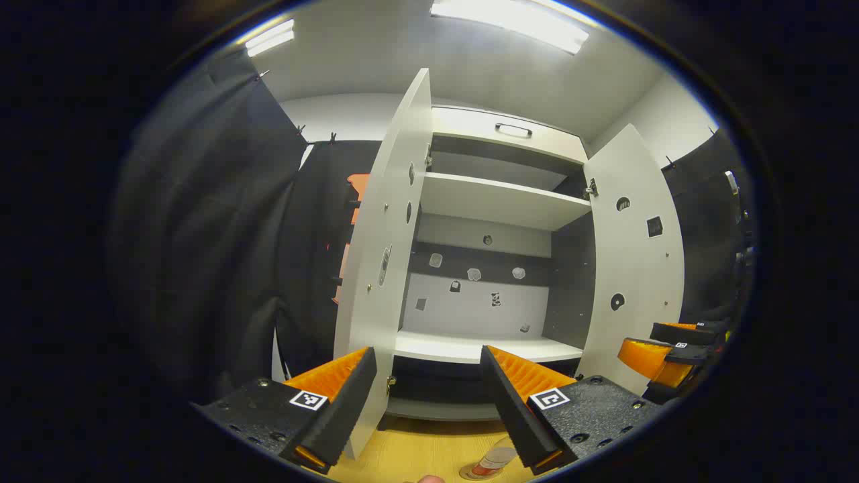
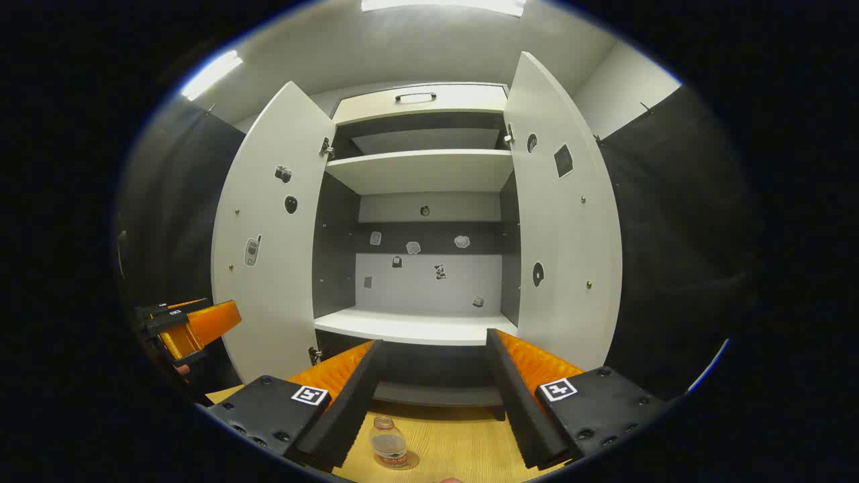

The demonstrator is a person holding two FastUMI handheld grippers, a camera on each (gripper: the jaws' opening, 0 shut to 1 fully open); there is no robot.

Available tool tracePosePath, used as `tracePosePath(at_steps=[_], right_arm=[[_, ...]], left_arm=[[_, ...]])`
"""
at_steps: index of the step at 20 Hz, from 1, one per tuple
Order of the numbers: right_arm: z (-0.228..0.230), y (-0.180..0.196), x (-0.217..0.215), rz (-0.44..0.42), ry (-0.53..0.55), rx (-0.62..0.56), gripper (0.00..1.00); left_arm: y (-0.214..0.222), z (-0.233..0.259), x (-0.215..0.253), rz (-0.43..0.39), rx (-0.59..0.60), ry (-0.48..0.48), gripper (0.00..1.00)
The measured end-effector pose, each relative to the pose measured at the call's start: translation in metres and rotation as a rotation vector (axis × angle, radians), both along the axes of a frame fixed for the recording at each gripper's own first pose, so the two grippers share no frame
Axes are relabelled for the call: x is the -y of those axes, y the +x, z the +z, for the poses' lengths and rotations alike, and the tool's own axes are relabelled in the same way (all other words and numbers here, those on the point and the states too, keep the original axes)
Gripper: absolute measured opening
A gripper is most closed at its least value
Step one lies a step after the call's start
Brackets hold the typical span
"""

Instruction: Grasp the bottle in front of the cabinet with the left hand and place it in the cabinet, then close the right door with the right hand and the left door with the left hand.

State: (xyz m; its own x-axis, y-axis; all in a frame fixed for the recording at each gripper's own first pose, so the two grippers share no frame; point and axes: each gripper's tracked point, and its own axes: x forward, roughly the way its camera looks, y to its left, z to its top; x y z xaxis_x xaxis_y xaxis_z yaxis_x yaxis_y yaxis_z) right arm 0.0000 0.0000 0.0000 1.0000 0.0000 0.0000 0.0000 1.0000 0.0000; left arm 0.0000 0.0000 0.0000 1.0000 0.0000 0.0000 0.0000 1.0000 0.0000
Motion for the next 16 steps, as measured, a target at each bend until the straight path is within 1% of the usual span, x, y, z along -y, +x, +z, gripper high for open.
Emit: tracePosePath(at_steps=[4,5,8,9,13,14,15,16], right_arm=[[-0.0028,0.0034,-0.0019,0.004,0.016,-0.001,0.98],[-0.0030,0.0039,-0.0020,0.006,0.018,-0.001,0.94],[-0.0046,0.0036,-0.0019,0.005,0.018,-0.002,0.94],[-0.0036,0.0035,-0.0025,0.005,0.019,-0.001,0.98],[-0.0080,0.0026,-0.0041,0.014,0.021,-0.017,0.98],[-0.0087,0.0028,-0.0046,0.015,0.022,-0.019,0.94],[-0.0091,0.0027,-0.0046,0.015,0.021,-0.021,0.94],[-0.0095,0.0033,-0.0041,0.014,0.018,-0.021,0.98]], left_arm=[[0.0011,0.0015,0.0024,-0.012,0.013,0.009,0.94],[0.0006,0.0014,0.0025,-0.013,0.014,0.011,0.94],[-0.0005,0.0007,0.0023,-0.015,0.013,0.007,0.94],[0.0000,-0.0004,0.0026,-0.015,0.012,0.007,0.94],[0.0002,-0.0006,-0.0001,-0.006,0.013,0.011,0.94],[0.0001,-0.0008,0.0001,-0.006,0.013,0.010,0.94],[0.0010,-0.0010,0.0002,-0.005,0.011,0.010,0.94],[0.0006,-0.0020,-0.0007,-0.003,0.009,0.010,0.94]])
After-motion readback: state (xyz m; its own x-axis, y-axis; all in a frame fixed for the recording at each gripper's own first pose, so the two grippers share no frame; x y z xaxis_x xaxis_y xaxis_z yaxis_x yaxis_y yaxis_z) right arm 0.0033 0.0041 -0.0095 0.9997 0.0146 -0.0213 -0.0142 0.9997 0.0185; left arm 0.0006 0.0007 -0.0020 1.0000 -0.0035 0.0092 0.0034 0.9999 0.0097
